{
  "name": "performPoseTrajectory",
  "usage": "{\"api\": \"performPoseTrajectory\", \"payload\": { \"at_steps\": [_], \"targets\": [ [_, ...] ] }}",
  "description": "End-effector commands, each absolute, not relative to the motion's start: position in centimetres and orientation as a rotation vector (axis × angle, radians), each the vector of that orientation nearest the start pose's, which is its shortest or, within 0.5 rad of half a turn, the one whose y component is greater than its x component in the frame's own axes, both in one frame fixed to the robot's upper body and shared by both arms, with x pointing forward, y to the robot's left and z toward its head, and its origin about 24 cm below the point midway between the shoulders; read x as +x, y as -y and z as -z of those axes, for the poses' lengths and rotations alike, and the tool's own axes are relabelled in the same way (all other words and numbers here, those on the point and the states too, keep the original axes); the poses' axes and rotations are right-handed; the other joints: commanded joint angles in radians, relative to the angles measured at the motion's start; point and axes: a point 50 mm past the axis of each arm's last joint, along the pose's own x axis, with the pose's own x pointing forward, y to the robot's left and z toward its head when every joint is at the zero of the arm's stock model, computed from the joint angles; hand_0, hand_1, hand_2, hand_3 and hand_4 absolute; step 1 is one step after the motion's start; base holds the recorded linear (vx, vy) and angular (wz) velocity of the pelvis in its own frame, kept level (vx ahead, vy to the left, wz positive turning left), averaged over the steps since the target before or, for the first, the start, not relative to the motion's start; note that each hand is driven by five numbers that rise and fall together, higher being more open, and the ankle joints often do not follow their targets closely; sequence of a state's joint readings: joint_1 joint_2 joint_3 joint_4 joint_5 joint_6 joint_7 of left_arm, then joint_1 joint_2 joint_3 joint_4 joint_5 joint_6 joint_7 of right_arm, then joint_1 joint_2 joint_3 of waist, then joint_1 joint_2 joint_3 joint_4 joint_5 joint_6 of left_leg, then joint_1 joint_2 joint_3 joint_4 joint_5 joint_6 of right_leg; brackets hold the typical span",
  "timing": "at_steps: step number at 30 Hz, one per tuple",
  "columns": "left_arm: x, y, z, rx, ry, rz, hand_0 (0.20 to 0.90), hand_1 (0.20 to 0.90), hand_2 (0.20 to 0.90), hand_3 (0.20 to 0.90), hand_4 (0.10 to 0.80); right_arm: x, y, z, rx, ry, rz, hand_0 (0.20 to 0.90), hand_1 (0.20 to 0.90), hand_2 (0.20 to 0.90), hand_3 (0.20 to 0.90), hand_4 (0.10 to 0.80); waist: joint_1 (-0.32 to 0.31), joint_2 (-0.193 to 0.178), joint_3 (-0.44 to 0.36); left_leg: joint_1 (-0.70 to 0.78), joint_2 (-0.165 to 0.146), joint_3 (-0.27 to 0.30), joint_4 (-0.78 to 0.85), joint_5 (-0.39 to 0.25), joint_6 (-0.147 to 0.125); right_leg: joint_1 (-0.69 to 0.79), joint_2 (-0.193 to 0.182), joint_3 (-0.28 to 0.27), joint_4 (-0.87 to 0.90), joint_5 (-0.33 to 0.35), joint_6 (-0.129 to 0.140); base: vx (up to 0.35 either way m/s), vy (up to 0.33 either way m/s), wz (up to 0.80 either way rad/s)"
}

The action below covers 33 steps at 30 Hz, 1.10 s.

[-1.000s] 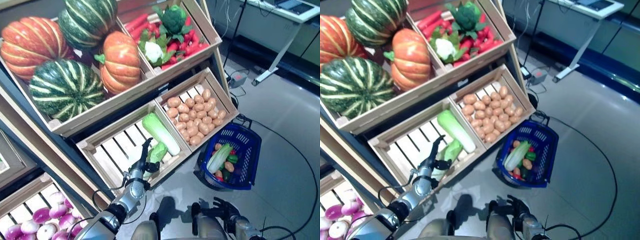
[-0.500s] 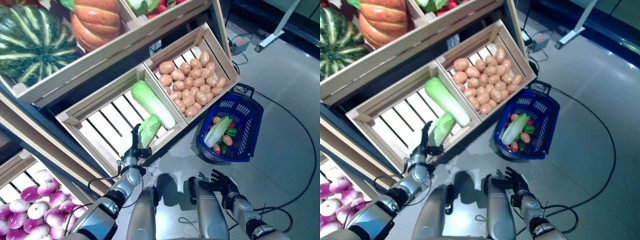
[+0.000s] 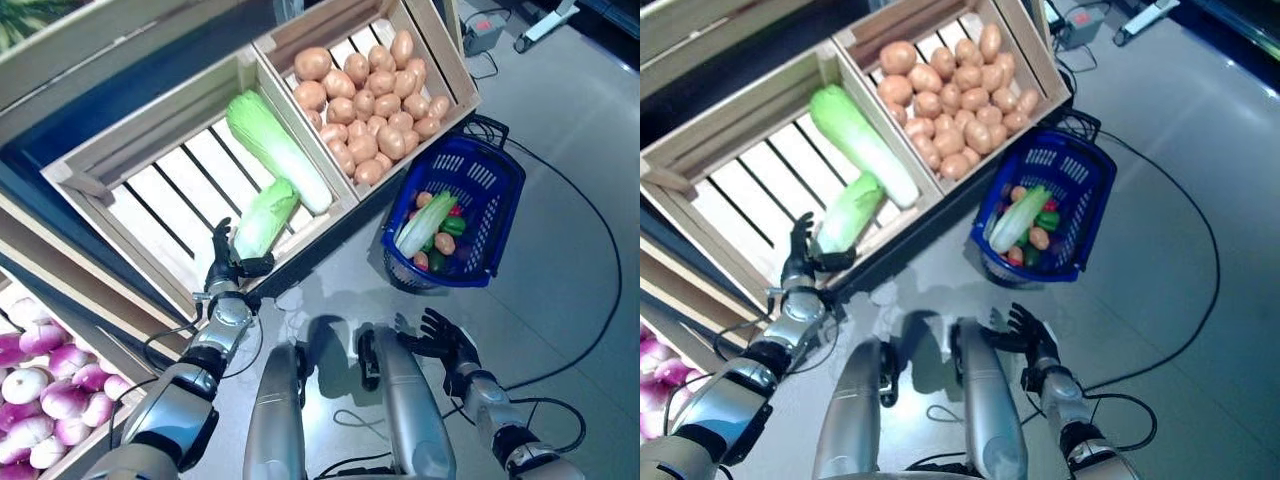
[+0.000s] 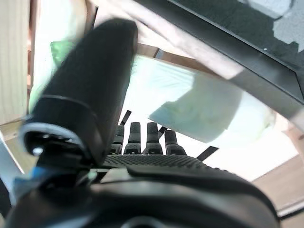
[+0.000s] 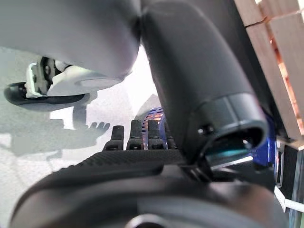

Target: Put vegetables into the basket

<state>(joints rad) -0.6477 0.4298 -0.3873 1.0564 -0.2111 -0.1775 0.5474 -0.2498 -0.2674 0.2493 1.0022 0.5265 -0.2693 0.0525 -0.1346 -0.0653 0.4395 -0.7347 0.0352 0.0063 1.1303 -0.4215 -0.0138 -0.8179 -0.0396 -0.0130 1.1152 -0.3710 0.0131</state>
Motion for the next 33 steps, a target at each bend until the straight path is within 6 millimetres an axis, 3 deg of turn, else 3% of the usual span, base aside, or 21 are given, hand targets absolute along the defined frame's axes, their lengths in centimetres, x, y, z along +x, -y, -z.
{"api": "performPoseTrajectory", "payload": {
  "at_steps": [1, 8, 17, 19, 20, 33],
  "targets": [
    [34.4, -25.9, -4.1, 0.532, -0.170, -0.498, 0.900, 0.900, 0.900, 0.900, 0.800, 17.4, 26.9, 11.0, -0.039, -0.720, 0.234, 0.900, 0.900, 0.900, 0.900, 0.800, -0.018, 0.016, -0.032, -0.037, -0.011, 0.048, -0.016, 0.078, 0.100, 0.036, -0.018, -0.007, -0.100, 0.132, -0.038, -0.022, 0.005, -0.04],
    [34.5, -29.1, -5.5, 0.536, -0.224, -0.588, 0.900, 0.900, 0.900, 0.900, 0.800, 18.3, 27.6, 10.2, -0.046, -0.692, 0.251, 0.900, 0.900, 0.900, 0.900, 0.800, -0.030, 0.015, -0.014, -0.117, 0.004, 0.053, 0.014, 0.083, 0.098, -0.041, -0.013, -0.008, -0.070, 0.132, -0.042, -0.018, 0.009, 0.00],
    [34.5, -31.3, -6.7, 0.582, -0.283, -0.631, 0.900, 0.900, 0.900, 0.900, 0.800, 19.0, 28.3, 9.4, -0.040, -0.656, 0.262, 0.900, 0.900, 0.900, 0.900, 0.800, -0.034, 0.013, -0.001, -0.188, 0.012, 0.054, 0.039, 0.089, 0.095, -0.105, -0.005, -0.009, -0.050, 0.142, -0.044, -0.043, 0.023, -0.03],
    [34.3, -31.5, -6.5, 0.561, -0.296, -0.638, 0.368, 0.368, 0.368, 0.368, 0.445, 19.0, 28.3, 9.4, -0.036, -0.648, 0.258, 0.900, 0.900, 0.900, 0.900, 0.800, -0.034, 0.012, 0.001, -0.185, 0.011, 0.054, 0.036, 0.089, 0.092, -0.104, -0.004, -0.009, -0.051, 0.143, -0.042, -0.023, 0.025, -0.11],
    [34.2, -31.5, -6.3, 0.554, -0.302, -0.635, 0.300, 0.300, 0.300, 0.300, 0.400, 19.0, 28.2, 9.4, -0.036, -0.647, 0.256, 0.900, 0.900, 0.900, 0.900, 0.800, -0.034, 0.012, 0.001, -0.181, 0.011, 0.054, 0.033, 0.089, 0.091, -0.100, -0.004, -0.009, -0.054, 0.144, -0.041, 0.005, 0.029, -0.19],
    [33.1, -32.2, -4.6, 0.497, -0.383, -0.569, 0.300, 0.300, 0.300, 0.300, 0.400, 19.1, 28.1, 9.2, -0.038, -0.640, 0.249, 0.900, 0.900, 0.900, 0.900, 0.800, -0.036, 0.016, -0.011, -0.132, 0.021, 0.076, 0.021, 0.086, 0.091, -0.059, -0.013, -0.017, -0.073, 0.147, -0.045, 0.006, 0.004, -0.03]
  ]
}}
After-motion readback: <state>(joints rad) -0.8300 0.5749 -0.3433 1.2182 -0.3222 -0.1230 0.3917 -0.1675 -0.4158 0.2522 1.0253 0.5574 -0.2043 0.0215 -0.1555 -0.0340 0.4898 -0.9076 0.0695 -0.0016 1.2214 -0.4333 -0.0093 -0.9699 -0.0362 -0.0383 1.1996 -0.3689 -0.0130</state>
